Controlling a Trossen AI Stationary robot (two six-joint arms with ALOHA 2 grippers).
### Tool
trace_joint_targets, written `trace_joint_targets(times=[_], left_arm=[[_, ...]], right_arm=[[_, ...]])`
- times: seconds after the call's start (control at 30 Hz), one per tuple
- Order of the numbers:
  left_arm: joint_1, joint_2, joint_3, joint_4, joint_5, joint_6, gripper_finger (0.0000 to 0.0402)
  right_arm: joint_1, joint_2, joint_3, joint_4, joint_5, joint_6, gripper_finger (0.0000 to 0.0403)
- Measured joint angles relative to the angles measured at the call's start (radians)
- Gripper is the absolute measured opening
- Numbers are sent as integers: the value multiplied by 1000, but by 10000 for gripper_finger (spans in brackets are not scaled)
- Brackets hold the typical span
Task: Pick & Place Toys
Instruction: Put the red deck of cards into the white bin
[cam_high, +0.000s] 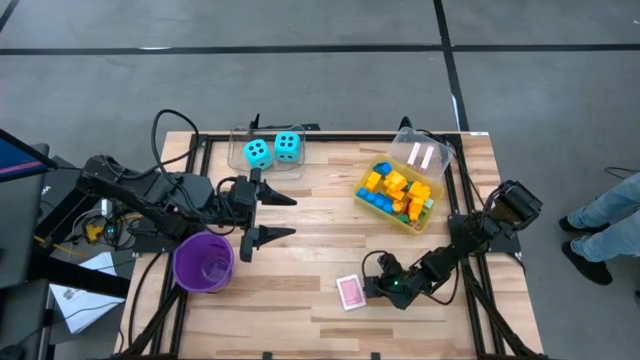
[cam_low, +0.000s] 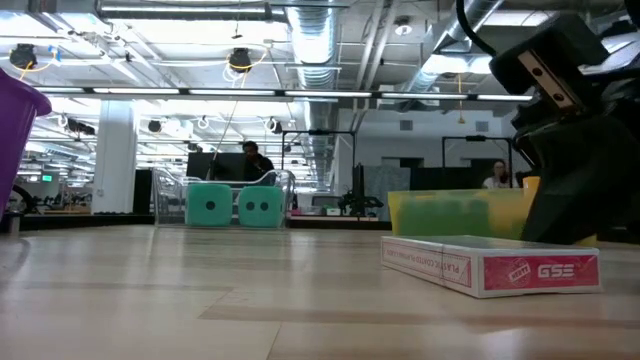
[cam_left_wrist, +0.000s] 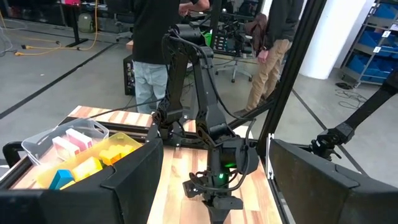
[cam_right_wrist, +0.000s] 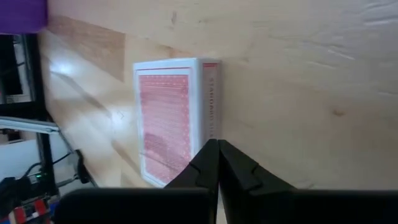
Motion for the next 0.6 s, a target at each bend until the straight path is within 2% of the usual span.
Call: trace_joint_targets(times=[0.2, 0.43, 0.6], left_arm=[[0, 0, 0, -3, 0, 0, 287], [0, 0, 0, -5, 0, 2, 287], [0, 0, 0, -5, 0, 8, 287]], right_arm=[[0, 0, -2, -5, -1, 8, 0], [0, 0, -1, 73, 25, -22, 0], [0, 0, -1, 38, 14, -20, 0]])
